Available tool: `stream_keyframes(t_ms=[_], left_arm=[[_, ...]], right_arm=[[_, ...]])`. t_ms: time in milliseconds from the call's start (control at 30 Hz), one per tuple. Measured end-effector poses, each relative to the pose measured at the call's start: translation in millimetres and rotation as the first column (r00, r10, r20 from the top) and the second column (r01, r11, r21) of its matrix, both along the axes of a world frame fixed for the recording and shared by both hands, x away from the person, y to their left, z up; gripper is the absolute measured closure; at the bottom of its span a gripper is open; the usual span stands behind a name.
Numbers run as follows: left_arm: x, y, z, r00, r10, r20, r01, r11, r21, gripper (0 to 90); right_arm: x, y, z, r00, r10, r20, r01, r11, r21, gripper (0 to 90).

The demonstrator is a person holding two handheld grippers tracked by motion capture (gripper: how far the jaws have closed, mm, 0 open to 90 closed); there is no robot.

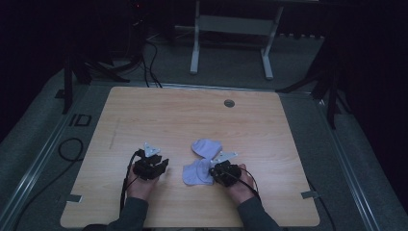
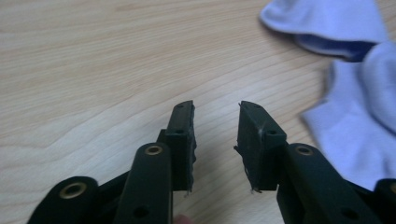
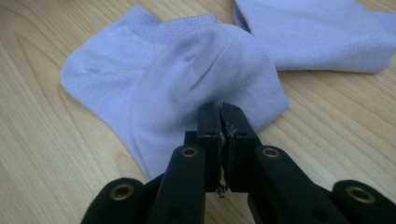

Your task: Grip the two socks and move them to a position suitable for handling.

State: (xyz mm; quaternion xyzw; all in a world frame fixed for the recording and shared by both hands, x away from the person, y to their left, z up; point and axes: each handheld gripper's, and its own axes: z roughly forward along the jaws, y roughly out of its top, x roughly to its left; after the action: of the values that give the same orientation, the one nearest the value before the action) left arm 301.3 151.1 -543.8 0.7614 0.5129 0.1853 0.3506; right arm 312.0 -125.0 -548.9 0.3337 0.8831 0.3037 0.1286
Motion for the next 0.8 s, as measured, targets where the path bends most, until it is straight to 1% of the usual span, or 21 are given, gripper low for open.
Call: stream_keyframes(t_ms=[67,133,167,200,233,300,333,367,400,500,600,700,800], left_arm=[[-1.6,-2.1,1.1,0.9997,-0.023,0.003,0.023,0.9996,-0.018,69.2],[-2.6,-4.7,1.2,0.9988,-0.049,-0.002,0.049,0.9983,-0.030,72.5],[-2.6,-4.7,1.2,0.9988,-0.049,-0.002,0.049,0.9983,-0.030,74.8],[-3.7,-7.7,1.0,0.9971,-0.076,-0.002,0.076,0.9967,-0.028,74.8],[-4.3,-10.5,0.6,0.9952,-0.098,-0.003,0.098,0.9949,-0.024,76.9],[-5.6,-15.1,0.0,0.9923,-0.124,-0.004,0.124,0.9919,-0.026,80.2],[-5.6,-15.1,0.0,0.9923,-0.124,-0.004,0.124,0.9919,-0.026,81.7],[-6.6,-19.7,-0.9,0.9889,-0.148,-0.006,0.148,0.9885,-0.033,81.7],[-7.1,-21.8,-1.6,0.9876,-0.157,-0.009,0.156,0.9871,-0.035,85.5],[-7.7,-29.3,-4.8,0.9818,-0.189,-0.019,0.189,0.9816,-0.032,89.1],[-8.3,-37.5,-8.2,0.9767,-0.213,-0.025,0.212,0.9768,-0.025,89.6],[-8.7,-43.5,-11.1,0.9727,-0.230,-0.029,0.230,0.9731,-0.015,89.7],[-7.9,-47.6,-15.4,0.9691,-0.242,-0.048,0.242,0.9703,-0.010,89.7]], right_arm=[[0.2,1.6,0.0,1.0000,0.003,0.000,-0.003,1.0000,0.000,86.7],[0.2,3.1,0.2,1.0000,0.005,-0.003,-0.005,1.0000,-0.001,86.7],[0.2,3.1,0.2,1.0000,0.005,-0.003,-0.005,1.0000,-0.001,86.7],[0.4,3.7,0.1,1.0000,0.006,-0.002,-0.006,1.0000,-0.001,86.7],[0.7,4.3,0.1,0.9999,0.010,-0.001,-0.010,0.9999,-0.001,86.7],[0.7,5.3,0.0,0.9999,0.012,0.000,-0.012,0.9999,-0.002,86.7],[0.7,5.3,0.0,0.9999,0.012,0.000,-0.012,0.9999,-0.002,86.7],[0.7,5.8,0.0,0.9999,0.012,-0.001,-0.012,0.9999,-0.001,86.6],[0.8,6.3,0.0,0.9999,0.012,-0.003,-0.012,0.9999,0.002,86.4],[0.4,6.8,0.0,0.9999,0.011,-0.001,-0.011,0.9999,0.001,86.0],[-0.7,8.0,0.1,0.9999,0.013,0.007,-0.013,0.9999,-0.009,86.0],[-0.5,8.2,0.2,0.9999,0.013,0.005,-0.013,0.9999,-0.010,86.0],[-0.6,8.4,0.4,0.9998,0.017,0.005,-0.017,0.9998,-0.013,86.0]])
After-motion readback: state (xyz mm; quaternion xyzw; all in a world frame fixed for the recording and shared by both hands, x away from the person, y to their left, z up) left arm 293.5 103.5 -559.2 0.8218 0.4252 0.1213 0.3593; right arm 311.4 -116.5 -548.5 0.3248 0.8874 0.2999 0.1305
